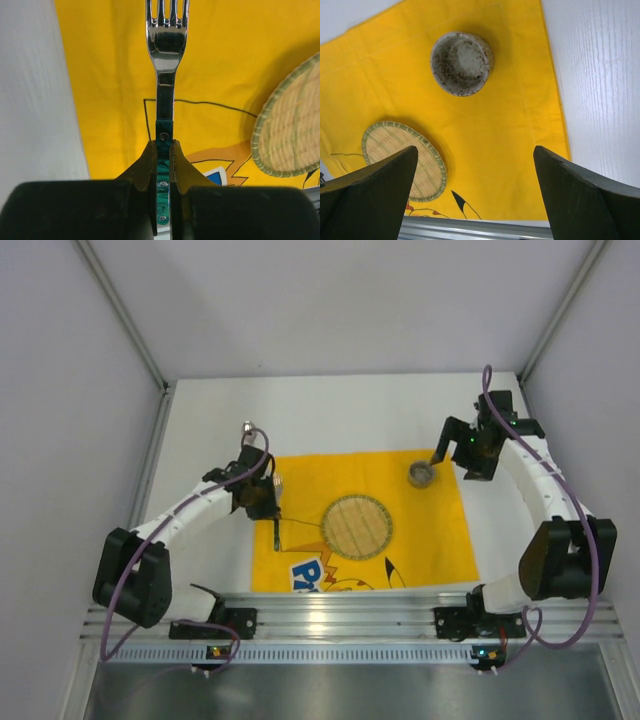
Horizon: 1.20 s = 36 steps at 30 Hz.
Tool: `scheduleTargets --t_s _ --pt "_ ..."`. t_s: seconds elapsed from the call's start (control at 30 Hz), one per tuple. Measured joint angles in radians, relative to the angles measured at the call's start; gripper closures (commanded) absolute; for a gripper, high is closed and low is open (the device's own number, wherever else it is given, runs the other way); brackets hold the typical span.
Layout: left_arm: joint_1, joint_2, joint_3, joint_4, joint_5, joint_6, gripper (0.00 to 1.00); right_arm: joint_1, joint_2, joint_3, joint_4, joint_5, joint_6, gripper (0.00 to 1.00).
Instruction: Set the dinner table for one person
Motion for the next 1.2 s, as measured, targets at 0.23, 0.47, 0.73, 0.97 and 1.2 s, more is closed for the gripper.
scheduleTargets --t_s 0.23,0.47,0.73,0.97,1.2 --pt "-0.054 -0.004 -0.113 0.063 0.026 -0.089 1.0 0.0 -0.068 -0.088 -0.023 0.002 -0.01 0.0" --pt "-0.098 0.046 -0.114 0.159 0.024 -0.137 0.82 0.0 -0.082 -0.095 -0.051 0.012 -0.027 0.0" --pt "-0.113 0.053 -0.086 0.107 -0.025 -0.144 0.02 -0.002 -0.085 -0.095 -0.055 0.021 -0.038 0.0" --pt "-0.02 0.098 0.243 -0.011 -0.153 0.002 0.03 -0.006 -0.108 -0.107 -0.056 0.024 -0.043 0.0" --pt "0.2 0.373 0.583 -0.014 -0.204 0.153 0.12 -0.008 -0.146 -0.146 -0.068 0.02 -0.044 0.0"
